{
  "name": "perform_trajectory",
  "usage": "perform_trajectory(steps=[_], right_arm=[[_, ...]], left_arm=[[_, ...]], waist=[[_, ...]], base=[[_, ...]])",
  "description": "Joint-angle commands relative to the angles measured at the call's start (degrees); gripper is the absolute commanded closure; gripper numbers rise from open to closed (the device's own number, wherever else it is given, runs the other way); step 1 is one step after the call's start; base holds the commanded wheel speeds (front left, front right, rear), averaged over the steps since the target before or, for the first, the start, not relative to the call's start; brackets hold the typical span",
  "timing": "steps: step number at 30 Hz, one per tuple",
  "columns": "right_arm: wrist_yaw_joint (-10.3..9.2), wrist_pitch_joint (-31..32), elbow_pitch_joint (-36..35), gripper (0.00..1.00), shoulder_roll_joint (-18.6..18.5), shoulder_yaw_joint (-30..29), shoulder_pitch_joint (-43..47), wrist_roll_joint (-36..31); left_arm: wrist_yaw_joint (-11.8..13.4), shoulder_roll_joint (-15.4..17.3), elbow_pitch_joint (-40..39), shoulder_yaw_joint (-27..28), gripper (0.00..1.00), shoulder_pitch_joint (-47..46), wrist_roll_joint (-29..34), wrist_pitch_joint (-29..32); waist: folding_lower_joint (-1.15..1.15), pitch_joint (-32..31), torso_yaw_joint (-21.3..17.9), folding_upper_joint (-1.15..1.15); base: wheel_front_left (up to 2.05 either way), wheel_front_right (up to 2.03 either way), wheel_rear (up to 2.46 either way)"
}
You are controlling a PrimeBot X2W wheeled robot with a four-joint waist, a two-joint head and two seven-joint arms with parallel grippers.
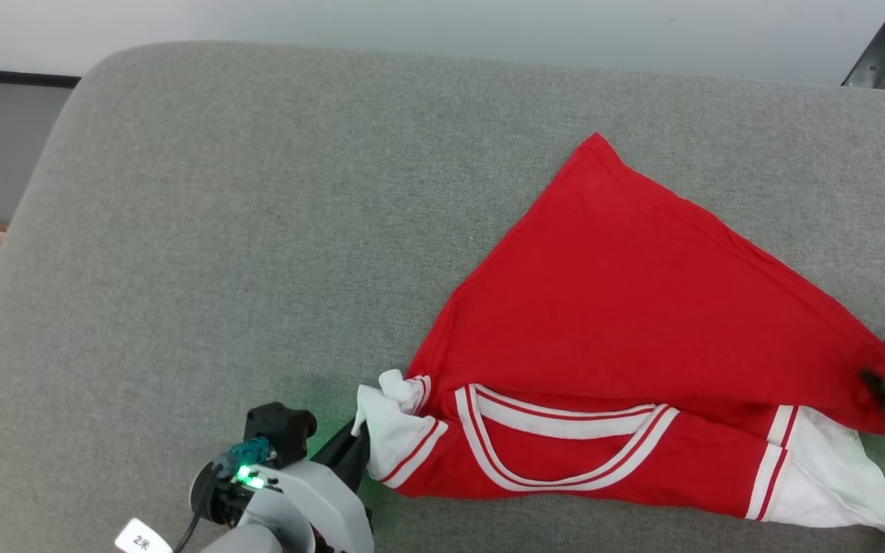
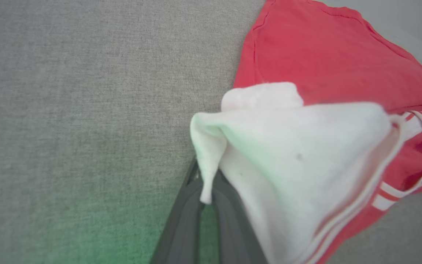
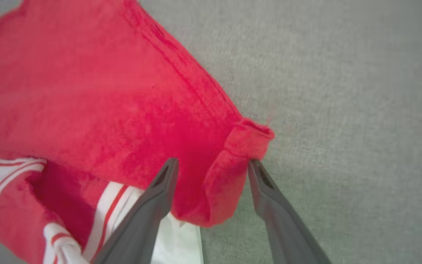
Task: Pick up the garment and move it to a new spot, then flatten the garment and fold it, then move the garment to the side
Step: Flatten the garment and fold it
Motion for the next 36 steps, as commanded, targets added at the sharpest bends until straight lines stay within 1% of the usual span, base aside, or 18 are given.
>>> perform_trajectory(steps=[1, 3, 5, 6, 9, 12, 15, 18, 20, 22, 25, 27, 31, 34, 36], right_arm=[[-0.03, -3.45, -1.93, 0.0, -0.36, -0.03, 1.27, -0.91], [-0.04, -9.3, -4.29, 0.0, -0.99, 0.08, 1.64, -2.62], [-0.02, -16.03, -6.55, 0.0, -1.91, 1.94, 1.84, -4.79], [-0.02, -16.03, -6.55, 0.0, -1.91, 1.94, 1.84, -4.79], [-0.05, -26.27, -7.84, 0.0, -3.18, 4.86, 0.58, -8.53], [-0.05, -33.83, -6.5, 0.0, -3.24, 7.49, -0.15, -11.68], [-0.05, -38.75, -4.62, 0.0, -2.13, 8.82, -1.26, -13.5], [-0.05, -40.48, -2.56, 0.0, -1.71, 10.83, -3.91, -14.36], [-0.05, -39.61, -0.67, 0.0, -1.29, 12.77, -6.78, -12.75], [-0.05, -37.08, 1.62, 0.0, -1.76, 15.41, -10.81, -11.18], [-0.06, -30.89, 6.12, 0.0, -2.51, 20.24, -18.23, -7.43], [-0.04, -25.82, 9.33, 0.0, -3.9, 24.4, -23.36, -5.23], [-0.05, -16.68, 16.75, 0.0, -5.69, 30.38, -33.02, -0.39], [-0.05, -10.87, 22.21, 0.0, -6.88, 34.48, -39.38, 1.82], [-0.05, -7.97, 25.82, 0.0, -6.74, 36.6, -43.2, 3.43]], left_arm=[[0.2, 0.17, -0.22, 0.03, 1.0, 0.71, 0.15, -0.23], [0.42, 0.28, -0.43, 0.1, 1.0, 0.86, 0.14, -0.27], [0.6, 0.28, -0.66, 0.08, 1.0, 0.77, 0.15, -0.34], [0.6, 0.28, -0.66, 0.08, 1.0, 0.77, 0.15, -0.34], [0.73, 0.13, -0.93, -0.15, 1.0, 0.9, 0.31, -0.35], [0.81, -0.05, -1.14, -0.45, 1.0, 0.95, 0.48, -0.2], [0.95, -0.24, -1.36, -0.69, 1.0, 1.12, 0.52, -0.09], [1.05, -0.43, -1.6, -0.92, 1.0, 1.23, 0.52, 0.07], [1.07, -0.65, -1.68, -1.11, 1.0, 1.13, 0.54, 0.08], [0.93, -1.04, -1.71, -1.36, 1.0, 0.79, 0.6, 0.14], [0.39, -2.05, -1.46, -2.01, 1.0, -0.11, 0.73, 0.51], [-0.11, -2.8, -1.06, -2.35, 1.0, -0.7, 0.86, 0.56], [-1.24, -5.07, 0.28, -3.39, 1.0, -1.72, 1.14, 0.52], [-2.43, -6.68, 1.74, -4.1, 1.0, -2.68, 1.16, 0.34], [-3.14, -8.02, 2.8, -4.43, 1.0, -3.12, 1.26, 0.13]], waist=[[0.0, -0.07, 0.02, 0.0], [0.0, -0.12, 0.0, 0.0], [0.0, -0.12, -0.05, 0.0], [0.0, -0.12, -0.05, 0.0], [0.0, -0.18, -0.01, 0.0], [0.0, -0.38, 0.39, 0.0], [0.0, -0.49, 0.96, 0.0], [0.0, -0.41, 1.57, 0.0], [0.0, -0.25, 2.14, 0.0], [0.0, 0.02, 2.85, 0.0], [0.0, 0.56, 4.43, 0.0], [0.0, 0.97, 5.9, 0.0], [0.0, 1.98, 9.15, 0.0], [0.0, 2.93, 11.6, 0.0], [0.0, 3.58, 13.06, 0.0]], base=[[0.0, 0.0, 0.0], [0.0, 0.0, 0.0], [0.0, 0.0, 0.0], [0.0, 0.0, 0.0], [0.0, 0.0, 0.0], [0.0, 0.0, 0.0], [0.0, 0.0, 0.0], [0.0, 0.0, 0.0], [0.0, 0.0, 0.0], [0.0, 0.0, 0.0], [0.0, 0.0, 0.0], [0.0, 0.0, 0.0], [0.0, 0.0, 0.0], [0.0, 0.0, 0.0], [0.0, 0.0, 0.0]])
